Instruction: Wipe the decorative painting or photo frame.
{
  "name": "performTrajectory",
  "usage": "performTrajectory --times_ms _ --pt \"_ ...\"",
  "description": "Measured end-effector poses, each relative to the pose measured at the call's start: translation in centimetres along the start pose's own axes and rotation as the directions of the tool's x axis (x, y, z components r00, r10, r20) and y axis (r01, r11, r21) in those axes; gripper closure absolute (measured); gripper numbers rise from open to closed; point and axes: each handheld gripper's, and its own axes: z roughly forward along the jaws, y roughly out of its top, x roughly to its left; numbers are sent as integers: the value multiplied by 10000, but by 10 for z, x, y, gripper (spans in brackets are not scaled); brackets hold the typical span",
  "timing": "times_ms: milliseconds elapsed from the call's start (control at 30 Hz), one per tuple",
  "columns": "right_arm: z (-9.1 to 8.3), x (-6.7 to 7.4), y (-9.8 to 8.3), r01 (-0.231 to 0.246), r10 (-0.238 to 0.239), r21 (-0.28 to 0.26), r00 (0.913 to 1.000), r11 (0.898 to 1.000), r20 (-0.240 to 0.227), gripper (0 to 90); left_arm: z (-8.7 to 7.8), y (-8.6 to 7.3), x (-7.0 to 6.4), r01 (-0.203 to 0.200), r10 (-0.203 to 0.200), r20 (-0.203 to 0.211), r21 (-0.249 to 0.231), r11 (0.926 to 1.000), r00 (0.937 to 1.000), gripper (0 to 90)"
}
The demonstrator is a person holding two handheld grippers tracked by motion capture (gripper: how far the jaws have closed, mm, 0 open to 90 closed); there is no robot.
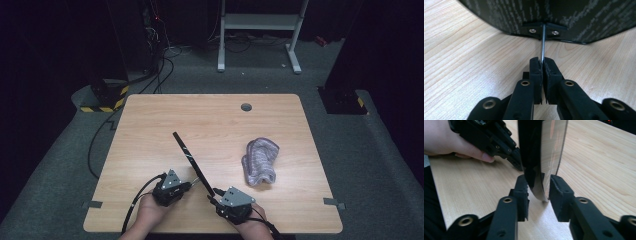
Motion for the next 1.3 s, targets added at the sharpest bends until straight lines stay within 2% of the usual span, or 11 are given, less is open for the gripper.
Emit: performTrajectory --times_ms 100,167,300,433,600,667,833,900,1033,1100,1300 --pt "1 -3 0 -58 58 19 9998 10000 178 734 1 1 0 -72 72 -131 -1 10000 9999 878" --pt "3 -6 0 -29 27 29 9991 10000 427 747 3 3 1 49 -49 -135 -28 10000 9999 881" --pt "7 -9 3 374 -382 101 9936 9993 1064 784 6 6 7 200 -205 -301 -151 9997 9993 885" --pt "13 -19 5 218 -224 65 9948 9997 994 786 9 10 12 293 -300 -422 -164 9994 9987 886" --pt "19 -22 12 753 -768 172 9902 9970 1165 787 14 13 20 626 -630 -359 -120 9980 9974 887" --pt "21 -25 16 790 -796 98 9898 9968 1182 787 15 13 23 754 -761 -323 -236 9969 9966 886" --pt "25 -26 18 946 -924 -118 9878 9954 1250 787 15 13 26 686 -690 -431 -118 9976 9967 884" --pt "27 -24 16 945 -917 -160 9876 9954 1273 786 15 13 27 786 -790 -324 -124 9968 9963 884" --pt "28 -23 9 682 -656 -166 9903 9975 1223 783 15 13 26 578 -581 -489 -70 9983 9971 879" --pt "28 -23 8 682 -658 -157 9903 9975 1223 782 15 12 26 624 -628 -454 -113 9980 9970 873" --pt "29 -21 9 648 -615 -221 9898 9977 1284 778 14 12 25 481 -483 -347 -74 9988 9982 780"
